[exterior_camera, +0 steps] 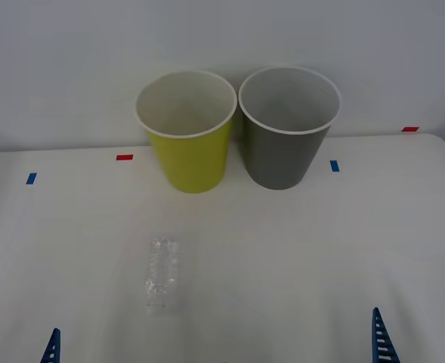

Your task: Put cans in the gray bin and PET bottles in the light green bin.

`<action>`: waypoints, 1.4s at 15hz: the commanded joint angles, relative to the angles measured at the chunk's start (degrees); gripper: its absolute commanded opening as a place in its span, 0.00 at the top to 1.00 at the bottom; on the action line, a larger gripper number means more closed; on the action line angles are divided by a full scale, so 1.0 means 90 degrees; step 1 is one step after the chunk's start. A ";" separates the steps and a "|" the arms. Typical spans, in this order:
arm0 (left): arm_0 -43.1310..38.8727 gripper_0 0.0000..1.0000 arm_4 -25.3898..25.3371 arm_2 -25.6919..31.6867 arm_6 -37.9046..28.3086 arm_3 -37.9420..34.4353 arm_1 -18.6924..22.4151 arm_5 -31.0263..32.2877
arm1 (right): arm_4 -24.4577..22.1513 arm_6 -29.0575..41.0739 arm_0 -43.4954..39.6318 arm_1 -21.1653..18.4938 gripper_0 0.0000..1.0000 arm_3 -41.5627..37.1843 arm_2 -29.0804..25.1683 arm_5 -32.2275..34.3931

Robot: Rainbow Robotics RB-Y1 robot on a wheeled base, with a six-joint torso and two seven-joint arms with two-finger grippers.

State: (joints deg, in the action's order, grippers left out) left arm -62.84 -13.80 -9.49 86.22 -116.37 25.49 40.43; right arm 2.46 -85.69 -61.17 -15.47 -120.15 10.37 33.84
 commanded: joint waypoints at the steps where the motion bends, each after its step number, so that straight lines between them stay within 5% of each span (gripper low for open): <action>1: 0.0000 0.00 0.0000 0.0000 0.0000 0.0000 0.0000 0.0000 | 0.0000 0.0000 0.0000 0.0000 0.00 0.0000 0.0000 0.0000; 21: 0.0000 0.00 0.0000 0.0000 0.0000 0.0000 0.0000 0.0000 | 0.0000 0.0000 0.0000 0.0000 0.00 0.0000 0.0000 0.0000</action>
State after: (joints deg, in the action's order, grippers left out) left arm -62.84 -13.80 -9.49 86.22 -116.37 25.49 40.43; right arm 2.46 -85.69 -61.17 -15.47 -120.15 10.37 33.84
